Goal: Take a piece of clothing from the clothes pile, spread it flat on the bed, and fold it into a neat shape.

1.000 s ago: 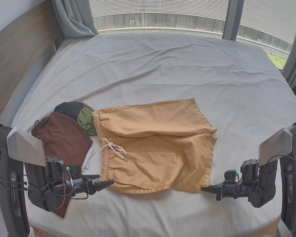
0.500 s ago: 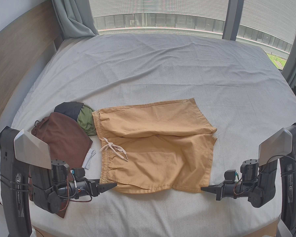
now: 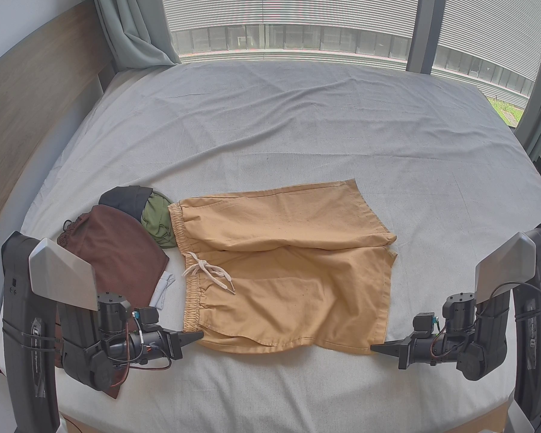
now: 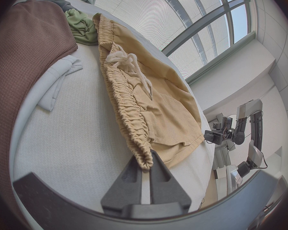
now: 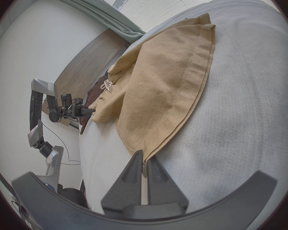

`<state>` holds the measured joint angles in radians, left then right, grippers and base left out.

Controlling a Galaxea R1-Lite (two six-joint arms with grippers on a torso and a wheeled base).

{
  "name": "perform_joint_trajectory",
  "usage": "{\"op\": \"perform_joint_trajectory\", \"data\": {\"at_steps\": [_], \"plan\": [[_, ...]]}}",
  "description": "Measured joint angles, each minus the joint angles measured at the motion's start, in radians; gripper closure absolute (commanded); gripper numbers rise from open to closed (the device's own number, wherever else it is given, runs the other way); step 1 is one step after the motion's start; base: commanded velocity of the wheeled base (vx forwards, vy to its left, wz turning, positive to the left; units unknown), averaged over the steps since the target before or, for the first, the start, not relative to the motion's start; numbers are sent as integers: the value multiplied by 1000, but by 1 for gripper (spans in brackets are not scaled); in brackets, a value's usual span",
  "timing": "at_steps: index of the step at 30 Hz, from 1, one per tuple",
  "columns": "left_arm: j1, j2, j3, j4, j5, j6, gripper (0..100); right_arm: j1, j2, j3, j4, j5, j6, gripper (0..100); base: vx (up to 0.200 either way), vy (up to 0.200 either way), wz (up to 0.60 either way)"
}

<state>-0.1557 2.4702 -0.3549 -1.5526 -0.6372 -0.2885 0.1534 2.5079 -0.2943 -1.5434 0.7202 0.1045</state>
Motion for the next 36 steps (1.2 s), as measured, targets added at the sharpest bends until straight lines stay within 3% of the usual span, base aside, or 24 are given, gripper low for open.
{"op": "perform_joint_trajectory", "data": {"at_steps": [14, 22, 34, 35, 36], "plan": [[45, -55, 117, 0, -11, 54, 100, -81, -62, 116, 3, 3, -66, 100, 0, 0, 0], [48, -83, 184, 0, -26, 71, 100, -87, -71, 189, 3, 3, -118, 100, 0, 0, 0], [63, -84, 201, 2, -33, 122, 100, -94, -73, 213, 2, 2, -124, 100, 0, 0, 0], [63, -83, 201, 2, -33, 120, 100, -94, -73, 213, 2, 2, -125, 0, 0, 0, 0], [63, -82, 201, 2, -32, 120, 0, -94, -73, 213, 2, 2, -125, 0, 0, 0, 0]]}}
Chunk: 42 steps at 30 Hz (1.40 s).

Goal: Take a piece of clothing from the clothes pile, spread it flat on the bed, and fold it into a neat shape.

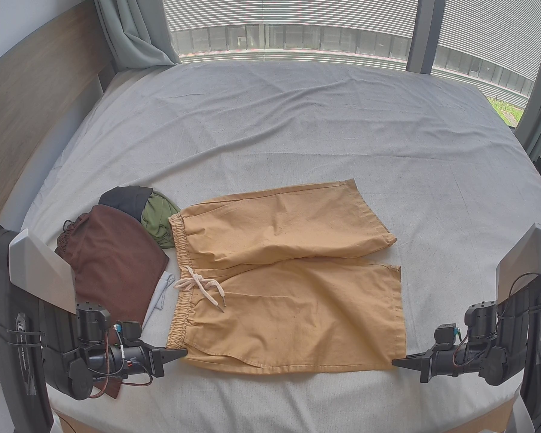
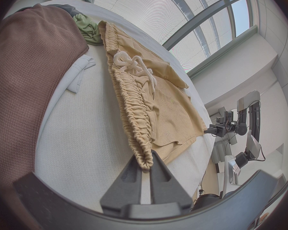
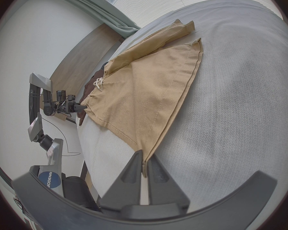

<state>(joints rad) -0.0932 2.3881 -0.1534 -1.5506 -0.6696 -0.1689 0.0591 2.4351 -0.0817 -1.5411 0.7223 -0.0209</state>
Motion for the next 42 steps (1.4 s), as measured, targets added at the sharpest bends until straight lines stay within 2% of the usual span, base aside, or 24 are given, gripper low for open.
{"op": "perform_joint_trajectory", "data": {"at_steps": [13, 20, 21, 42], "plan": [[-4, 12, -15, -1, -1, -7, 0, 13, 0, -8, -2, -4, 4, 0, 0, 0, 0], [-4, 15, -25, -1, 0, -8, 0, 12, 6, -16, -1, -3, -48, 0, 0, 0, 0], [-3, 17, -30, -1, 0, -8, 100, 11, 7, -17, -1, -3, -49, 0, 0, 0, 0], [1, 32, -40, -1, -3, -2, 100, 15, 10, -46, 0, 4, -31, 0, 0, 0, 0]]}}
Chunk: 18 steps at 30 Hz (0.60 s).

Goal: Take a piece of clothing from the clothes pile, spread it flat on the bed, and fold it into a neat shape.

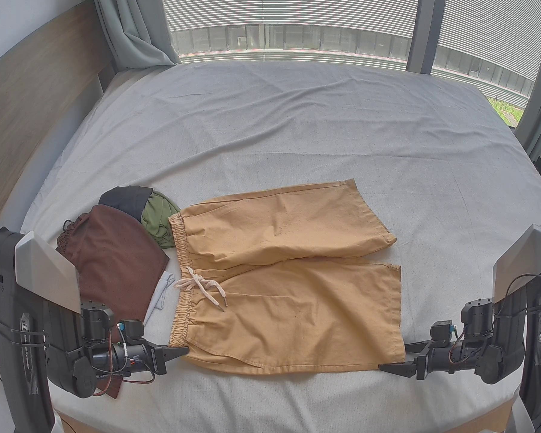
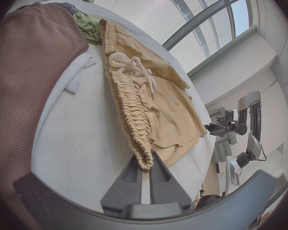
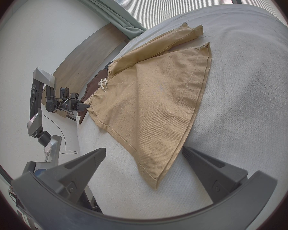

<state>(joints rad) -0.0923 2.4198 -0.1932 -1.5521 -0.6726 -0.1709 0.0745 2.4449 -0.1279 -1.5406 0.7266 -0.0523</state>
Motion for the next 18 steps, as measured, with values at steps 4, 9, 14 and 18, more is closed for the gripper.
{"op": "perform_joint_trajectory", "data": {"at_steps": [4, 9, 14, 18], "plan": [[0, 0, 0, 0, -7, 1, 100, 1, 0, 4, 0, 0, 0, 0, 0, 0, 0], [0, 1, -1, 0, -9, 2, 100, 2, 1, 8, 1, -1, 0, 100, 0, 0, 0], [0, 1, -3, 0, -11, 2, 100, 1, 1, 14, 2, -1, 0, 100, 0, 0, 0], [0, 1, -5, 0, -21, 0, 100, 0, 1, 16, 1, -2, -2, 100, 0, 0, 0]]}}
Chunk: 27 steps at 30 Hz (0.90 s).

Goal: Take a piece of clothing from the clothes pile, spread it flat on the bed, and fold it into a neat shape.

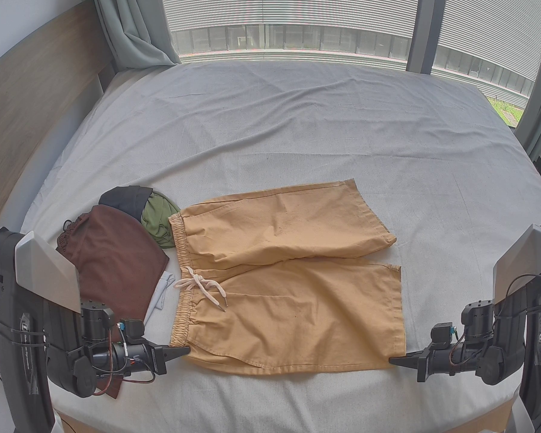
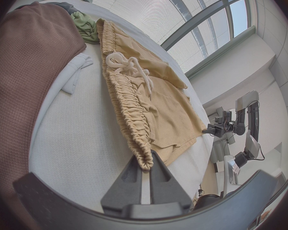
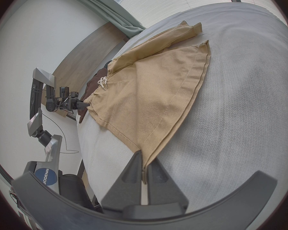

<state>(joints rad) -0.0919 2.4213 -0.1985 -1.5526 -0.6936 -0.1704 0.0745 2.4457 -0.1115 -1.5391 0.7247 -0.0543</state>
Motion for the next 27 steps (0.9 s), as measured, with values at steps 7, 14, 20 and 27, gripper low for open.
{"op": "perform_joint_trajectory", "data": {"at_steps": [7, 14, 20, 27], "plan": [[8, -2, 2, -1, -62, 2, 100, -3, -1, 13, -1, -4, -1, 100, 0, 0, 0], [15, -21, 52, -1, -85, 2, 100, -3, -7, 45, -1, -6, -11, 100, 0, 0, 0], [41, -29, 104, -1, -120, 54, 100, -3, -10, 76, -1, -6, -43, 100, 0, 0, 0], [66, -27, 132, 0, -124, 97, 100, -3, -14, 92, -1, -1, -54, 100, 0, 0, 0]]}}
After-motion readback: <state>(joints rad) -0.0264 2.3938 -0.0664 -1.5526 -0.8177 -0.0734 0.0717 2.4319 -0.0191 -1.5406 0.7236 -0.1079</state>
